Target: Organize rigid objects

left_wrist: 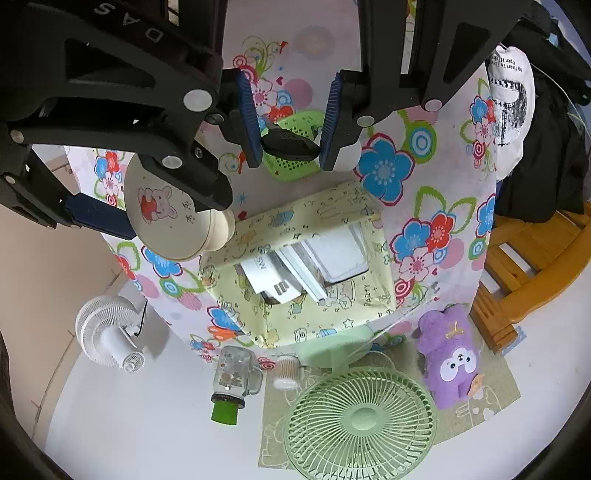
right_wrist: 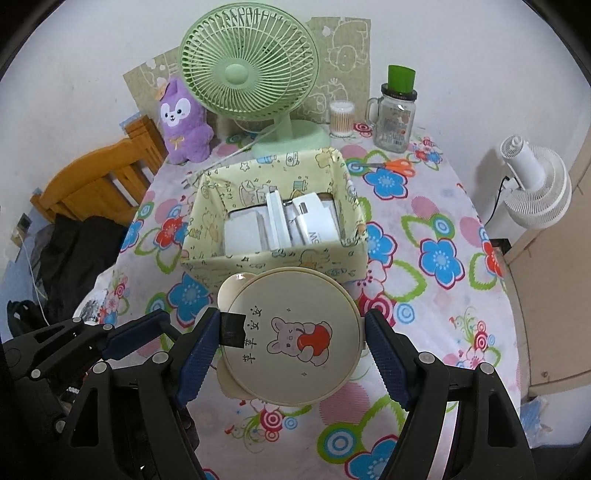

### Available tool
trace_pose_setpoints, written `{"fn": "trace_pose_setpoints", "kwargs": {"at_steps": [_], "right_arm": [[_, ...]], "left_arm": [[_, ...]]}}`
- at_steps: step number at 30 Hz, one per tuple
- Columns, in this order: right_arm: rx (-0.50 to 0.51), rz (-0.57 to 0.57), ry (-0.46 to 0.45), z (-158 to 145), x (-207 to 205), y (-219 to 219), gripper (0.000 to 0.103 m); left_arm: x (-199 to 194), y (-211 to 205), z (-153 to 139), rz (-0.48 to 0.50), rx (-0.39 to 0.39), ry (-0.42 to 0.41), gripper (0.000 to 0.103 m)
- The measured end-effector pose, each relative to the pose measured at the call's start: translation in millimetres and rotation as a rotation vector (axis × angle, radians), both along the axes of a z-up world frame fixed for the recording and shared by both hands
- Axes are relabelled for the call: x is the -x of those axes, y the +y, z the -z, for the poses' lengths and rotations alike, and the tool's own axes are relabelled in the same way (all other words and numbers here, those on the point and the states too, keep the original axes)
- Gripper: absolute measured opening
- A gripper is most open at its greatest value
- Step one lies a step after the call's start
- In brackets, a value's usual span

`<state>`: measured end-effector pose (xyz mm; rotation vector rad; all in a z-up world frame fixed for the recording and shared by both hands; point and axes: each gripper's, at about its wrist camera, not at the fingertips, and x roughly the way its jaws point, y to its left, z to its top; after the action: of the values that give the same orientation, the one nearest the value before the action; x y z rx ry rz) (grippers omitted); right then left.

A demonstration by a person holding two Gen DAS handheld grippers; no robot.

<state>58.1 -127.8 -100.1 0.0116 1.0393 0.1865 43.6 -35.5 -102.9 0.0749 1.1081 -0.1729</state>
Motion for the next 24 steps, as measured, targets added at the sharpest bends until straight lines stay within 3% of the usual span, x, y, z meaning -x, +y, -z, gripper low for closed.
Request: {"fn": "trace_pose_setpoints", "kwargs": {"at_steps": [24], "right_arm": [[0.006,-0.044,-0.017,-20.5,-55.3,-10.5,0.08]], "left_arm": [[-49.8,-14.2,-16.9,-0.04,0.007,-0.037,0.032]]}}
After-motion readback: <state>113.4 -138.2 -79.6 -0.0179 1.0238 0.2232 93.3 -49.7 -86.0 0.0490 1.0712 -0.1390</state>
